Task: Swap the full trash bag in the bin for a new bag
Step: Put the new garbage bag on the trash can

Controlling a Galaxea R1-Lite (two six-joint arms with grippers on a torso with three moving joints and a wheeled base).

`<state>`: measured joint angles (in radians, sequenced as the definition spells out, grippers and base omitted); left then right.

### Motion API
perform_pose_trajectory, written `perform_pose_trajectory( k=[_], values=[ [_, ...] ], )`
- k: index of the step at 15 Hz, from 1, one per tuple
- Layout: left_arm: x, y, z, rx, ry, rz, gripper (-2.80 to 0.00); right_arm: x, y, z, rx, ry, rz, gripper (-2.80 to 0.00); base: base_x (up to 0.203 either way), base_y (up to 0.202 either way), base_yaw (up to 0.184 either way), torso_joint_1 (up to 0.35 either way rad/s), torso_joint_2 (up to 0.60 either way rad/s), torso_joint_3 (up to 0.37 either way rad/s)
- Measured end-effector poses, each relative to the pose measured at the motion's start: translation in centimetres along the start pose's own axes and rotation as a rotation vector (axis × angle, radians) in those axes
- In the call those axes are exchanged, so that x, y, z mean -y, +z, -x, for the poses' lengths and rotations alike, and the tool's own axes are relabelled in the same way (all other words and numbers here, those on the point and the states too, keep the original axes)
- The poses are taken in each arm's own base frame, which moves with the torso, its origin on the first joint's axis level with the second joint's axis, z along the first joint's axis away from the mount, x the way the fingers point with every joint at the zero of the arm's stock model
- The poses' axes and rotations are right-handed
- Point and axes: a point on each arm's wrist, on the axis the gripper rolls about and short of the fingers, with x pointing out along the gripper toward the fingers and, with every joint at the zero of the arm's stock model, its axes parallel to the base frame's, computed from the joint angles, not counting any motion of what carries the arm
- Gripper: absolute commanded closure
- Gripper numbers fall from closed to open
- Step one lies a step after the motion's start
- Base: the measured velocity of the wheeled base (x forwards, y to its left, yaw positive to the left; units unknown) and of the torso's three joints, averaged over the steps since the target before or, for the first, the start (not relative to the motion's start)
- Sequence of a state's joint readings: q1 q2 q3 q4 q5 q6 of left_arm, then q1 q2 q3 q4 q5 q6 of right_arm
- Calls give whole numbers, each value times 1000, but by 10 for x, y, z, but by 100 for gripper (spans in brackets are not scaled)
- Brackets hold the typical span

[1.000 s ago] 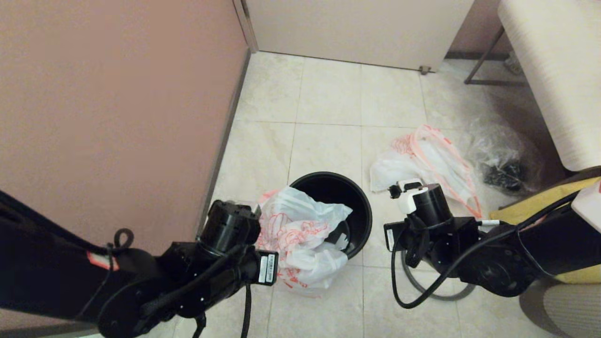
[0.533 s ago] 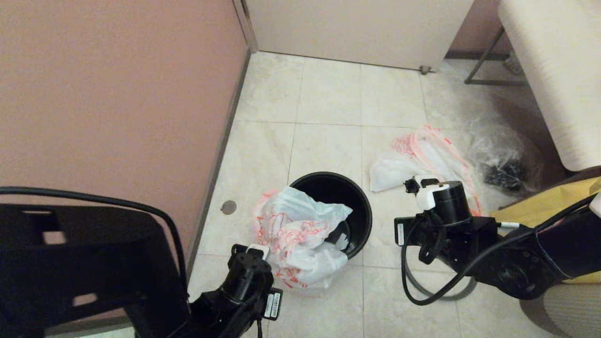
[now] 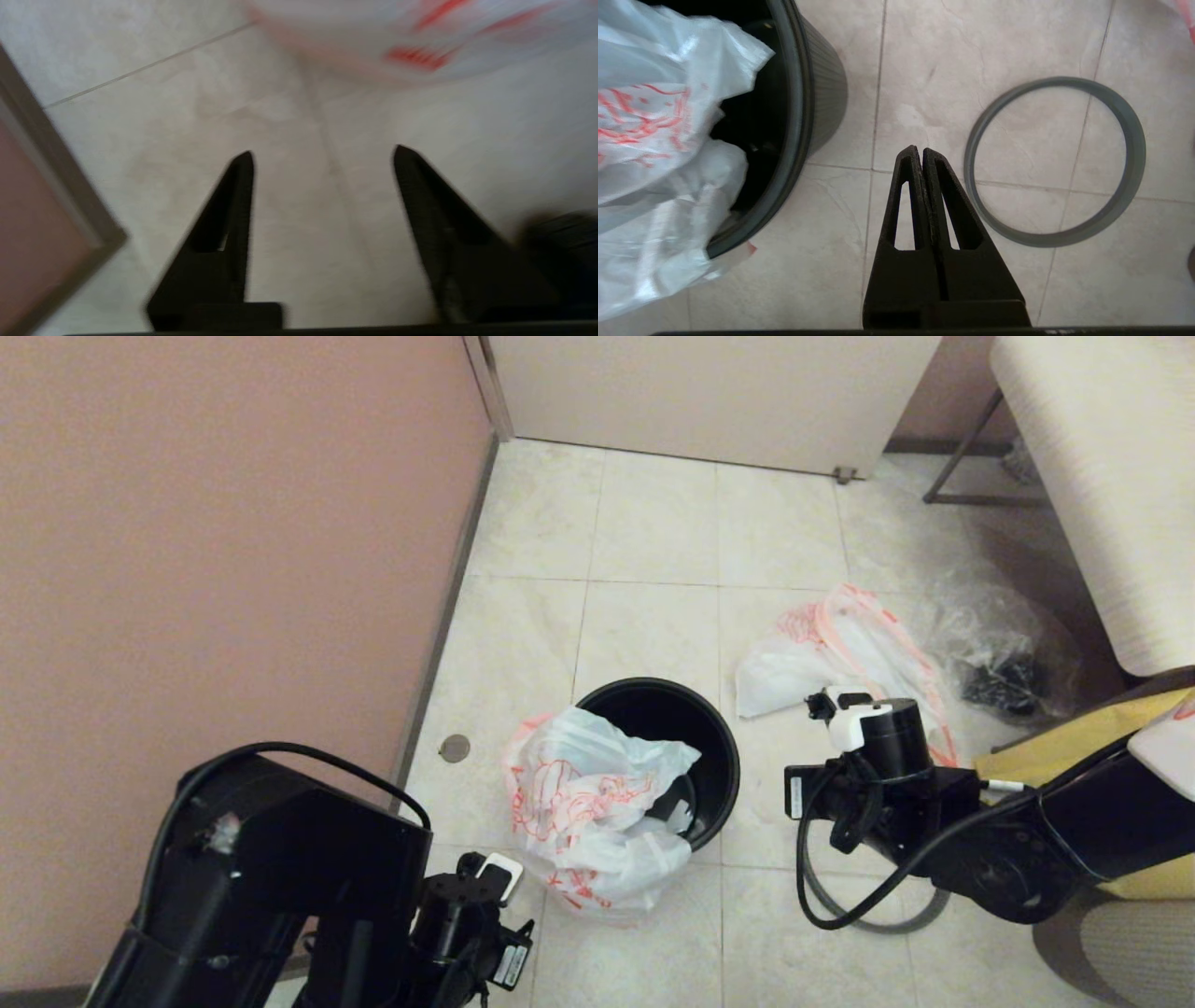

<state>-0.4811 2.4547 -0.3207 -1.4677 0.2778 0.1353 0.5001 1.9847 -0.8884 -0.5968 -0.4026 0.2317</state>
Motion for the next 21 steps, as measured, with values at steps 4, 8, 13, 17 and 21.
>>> perform_pose_trajectory(
  k=[4,8,13,17,21],
  values=[
    [-23,10,-23,66,-11,-86,-280,-5,-1,-7,-2,2,14,0,0,0,0,0,0,0],
    [-34,32,-46,145,-1,-147,-280,-10,4,-11,17,12,32,0,0,0,0,0,0,0],
    [-43,33,-71,63,-65,-121,-280,-15,11,-15,39,33,46,0,0,0,0,0,0,0],
    [-55,26,-84,95,-256,6,-280,-19,11,-23,41,45,45,0,0,0,0,0,0,0],
    [-71,32,-100,149,-383,103,-280,-23,12,-32,44,54,63,0,0,0,0,0,0,0]
  ],
)
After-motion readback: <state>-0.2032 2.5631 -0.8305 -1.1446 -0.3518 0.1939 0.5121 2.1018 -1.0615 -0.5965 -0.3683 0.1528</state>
